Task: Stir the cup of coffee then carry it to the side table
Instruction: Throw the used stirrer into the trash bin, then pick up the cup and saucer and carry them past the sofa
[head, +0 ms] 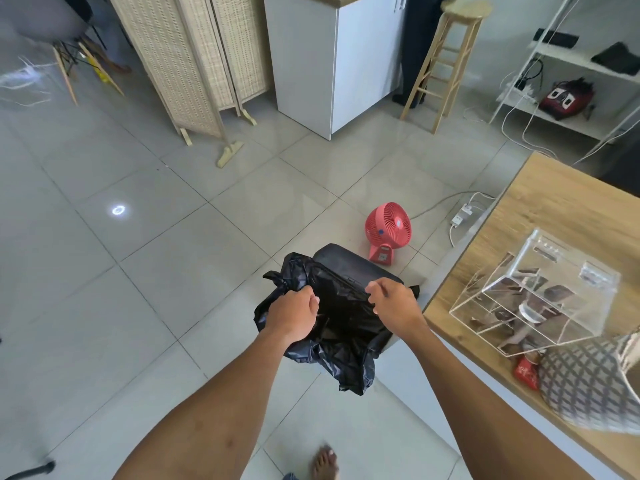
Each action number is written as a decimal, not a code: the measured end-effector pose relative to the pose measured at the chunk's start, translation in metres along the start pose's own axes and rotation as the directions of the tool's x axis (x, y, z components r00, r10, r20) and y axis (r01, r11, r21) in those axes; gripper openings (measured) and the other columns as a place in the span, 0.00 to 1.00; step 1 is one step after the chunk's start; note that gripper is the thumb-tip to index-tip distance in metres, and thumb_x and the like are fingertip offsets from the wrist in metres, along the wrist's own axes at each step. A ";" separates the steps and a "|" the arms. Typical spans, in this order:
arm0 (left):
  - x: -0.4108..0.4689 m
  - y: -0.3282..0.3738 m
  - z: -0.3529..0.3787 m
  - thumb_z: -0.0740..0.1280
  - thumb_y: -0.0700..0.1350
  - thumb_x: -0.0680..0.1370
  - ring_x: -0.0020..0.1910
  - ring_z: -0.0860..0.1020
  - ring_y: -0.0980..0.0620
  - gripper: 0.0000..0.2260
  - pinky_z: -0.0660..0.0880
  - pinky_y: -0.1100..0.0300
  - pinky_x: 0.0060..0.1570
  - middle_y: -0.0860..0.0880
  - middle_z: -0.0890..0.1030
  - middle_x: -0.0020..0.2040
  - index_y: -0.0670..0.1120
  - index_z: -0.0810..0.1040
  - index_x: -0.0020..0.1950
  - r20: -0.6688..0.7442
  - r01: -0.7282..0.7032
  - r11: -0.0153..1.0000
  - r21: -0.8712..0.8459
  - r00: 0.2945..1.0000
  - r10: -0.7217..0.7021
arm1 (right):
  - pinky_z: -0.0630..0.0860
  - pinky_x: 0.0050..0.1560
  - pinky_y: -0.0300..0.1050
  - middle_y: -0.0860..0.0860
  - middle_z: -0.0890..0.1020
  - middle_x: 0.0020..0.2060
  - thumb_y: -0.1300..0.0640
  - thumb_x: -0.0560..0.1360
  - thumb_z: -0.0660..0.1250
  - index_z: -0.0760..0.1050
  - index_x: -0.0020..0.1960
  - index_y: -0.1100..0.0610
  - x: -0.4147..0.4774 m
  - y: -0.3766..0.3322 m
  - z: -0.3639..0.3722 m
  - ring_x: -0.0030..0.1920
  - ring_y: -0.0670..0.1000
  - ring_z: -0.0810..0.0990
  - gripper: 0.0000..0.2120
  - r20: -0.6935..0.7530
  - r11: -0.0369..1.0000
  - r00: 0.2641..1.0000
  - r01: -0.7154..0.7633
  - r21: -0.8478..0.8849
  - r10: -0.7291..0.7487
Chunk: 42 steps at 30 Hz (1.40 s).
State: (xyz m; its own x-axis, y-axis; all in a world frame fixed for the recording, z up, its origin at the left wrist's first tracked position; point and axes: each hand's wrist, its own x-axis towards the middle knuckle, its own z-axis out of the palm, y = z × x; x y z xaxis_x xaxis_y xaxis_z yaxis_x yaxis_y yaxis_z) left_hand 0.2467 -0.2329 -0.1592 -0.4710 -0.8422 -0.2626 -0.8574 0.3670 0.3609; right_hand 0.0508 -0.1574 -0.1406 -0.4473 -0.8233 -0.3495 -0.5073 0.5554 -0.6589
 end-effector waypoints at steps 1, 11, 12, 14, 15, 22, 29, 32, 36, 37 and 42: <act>-0.002 0.003 -0.002 0.52 0.51 0.84 0.42 0.77 0.46 0.14 0.69 0.55 0.40 0.49 0.77 0.40 0.46 0.75 0.54 -0.003 -0.002 1.000 0.006 1.000 0.002 | 0.80 0.50 0.50 0.48 0.81 0.42 0.47 0.81 0.55 0.76 0.48 0.50 -0.003 -0.001 -0.002 0.42 0.48 0.80 0.13 0.007 1.000 1.000 0.003 0.002 -0.003; -0.021 0.038 -0.013 0.49 0.53 0.85 0.42 0.78 0.45 0.18 0.71 0.53 0.40 0.47 0.79 0.41 0.46 0.75 0.51 -0.069 -0.071 0.997 -0.010 0.995 0.070 | 0.79 0.47 0.51 0.51 0.81 0.39 0.45 0.81 0.53 0.77 0.45 0.55 -0.042 -0.008 -0.013 0.41 0.52 0.80 0.19 0.017 0.996 0.997 0.076 -0.043 -0.076; -0.024 0.043 -0.014 0.48 0.53 0.85 0.41 0.77 0.46 0.18 0.70 0.53 0.40 0.47 0.79 0.41 0.46 0.75 0.52 -0.085 -0.088 0.996 -0.004 0.993 0.088 | 0.79 0.46 0.51 0.52 0.81 0.38 0.45 0.81 0.53 0.77 0.44 0.56 -0.047 -0.008 -0.016 0.41 0.52 0.80 0.20 0.003 0.995 0.997 0.081 -0.054 -0.081; -0.033 0.056 -0.018 0.49 0.53 0.85 0.39 0.74 0.48 0.17 0.68 0.54 0.39 0.48 0.77 0.39 0.46 0.73 0.48 -0.114 -0.117 0.993 0.013 0.986 0.118 | 0.77 0.42 0.51 0.54 0.80 0.36 0.45 0.81 0.53 0.75 0.42 0.60 -0.058 -0.006 -0.025 0.38 0.55 0.78 0.22 -0.038 0.992 0.993 0.109 -0.065 -0.112; -0.037 0.062 -0.019 0.49 0.53 0.85 0.38 0.74 0.47 0.17 0.68 0.54 0.38 0.49 0.76 0.38 0.47 0.71 0.45 -0.125 -0.131 0.991 0.020 0.983 0.132 | 0.75 0.41 0.50 0.55 0.79 0.35 0.45 0.81 0.53 0.74 0.40 0.62 -0.065 -0.003 -0.030 0.37 0.56 0.77 0.23 -0.058 0.991 0.990 0.124 -0.058 -0.127; -0.073 0.113 -0.013 0.54 0.53 0.83 0.36 0.75 0.43 0.18 0.67 0.54 0.35 0.50 0.72 0.32 0.51 0.64 0.33 -0.132 -0.181 0.983 0.034 0.974 0.184 | 0.63 0.31 0.46 0.53 0.70 0.28 0.47 0.81 0.55 0.66 0.33 0.60 -0.120 0.033 -0.061 0.29 0.51 0.67 0.23 -0.096 0.982 0.978 0.183 -0.048 -0.187; -0.119 0.165 0.014 0.55 0.52 0.83 0.37 0.78 0.42 0.17 0.67 0.54 0.33 0.48 0.76 0.34 0.48 0.68 0.36 -0.100 -0.271 0.958 0.097 0.955 0.281 | 0.64 0.32 0.46 0.54 0.71 0.28 0.47 0.81 0.55 0.66 0.34 0.61 -0.185 0.090 -0.093 0.29 0.52 0.67 0.23 -0.161 0.990 0.977 0.143 -0.004 -0.141; -0.141 0.195 0.027 0.56 0.50 0.83 0.35 0.74 0.43 0.18 0.66 0.54 0.33 0.48 0.74 0.32 0.49 0.65 0.33 -0.062 -0.320 0.944 0.082 0.944 0.325 | 0.66 0.33 0.46 0.54 0.72 0.28 0.47 0.80 0.56 0.67 0.35 0.63 -0.213 0.124 -0.107 0.30 0.52 0.67 0.23 -0.192 0.996 0.978 0.092 0.017 -0.087; -0.168 0.234 0.049 0.56 0.50 0.82 0.34 0.74 0.43 0.17 0.66 0.55 0.33 0.49 0.74 0.32 0.48 0.68 0.35 -0.022 -0.377 0.923 0.081 0.925 0.380 | 0.73 0.37 0.51 0.59 0.77 0.34 0.47 0.80 0.56 0.67 0.36 0.62 -0.252 0.168 -0.129 0.32 0.52 0.68 0.21 -0.265 0.998 0.964 0.040 0.038 -0.029; -0.174 0.244 0.055 0.56 0.50 0.83 0.33 0.73 0.44 0.17 0.66 0.55 0.32 0.49 0.73 0.31 0.49 0.67 0.34 -0.013 -0.393 0.915 0.086 0.918 0.396 | 0.74 0.38 0.52 0.59 0.77 0.34 0.47 0.80 0.56 0.67 0.37 0.61 -0.262 0.177 -0.135 0.33 0.53 0.70 0.20 -0.286 0.999 0.958 0.034 0.040 -0.021; -0.199 0.289 0.080 0.55 0.50 0.83 0.35 0.75 0.44 0.17 0.71 0.53 0.35 0.49 0.74 0.33 0.48 0.69 0.35 0.012 -0.461 0.882 0.098 0.887 0.462 | 0.74 0.39 0.51 0.56 0.79 0.34 0.47 0.81 0.55 0.71 0.37 0.61 -0.303 0.223 -0.170 0.37 0.58 0.76 0.21 -0.372 0.996 0.926 -0.030 0.088 0.061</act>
State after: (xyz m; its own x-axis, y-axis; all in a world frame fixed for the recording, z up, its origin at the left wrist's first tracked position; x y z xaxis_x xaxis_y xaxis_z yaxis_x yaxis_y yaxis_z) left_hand 0.0757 0.0723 -0.0738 -0.8164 -0.5723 -0.0772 -0.5595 0.7507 0.3512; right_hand -0.0517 0.2356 -0.0687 -0.7192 -0.6851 -0.1157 -0.4270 0.5673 -0.7042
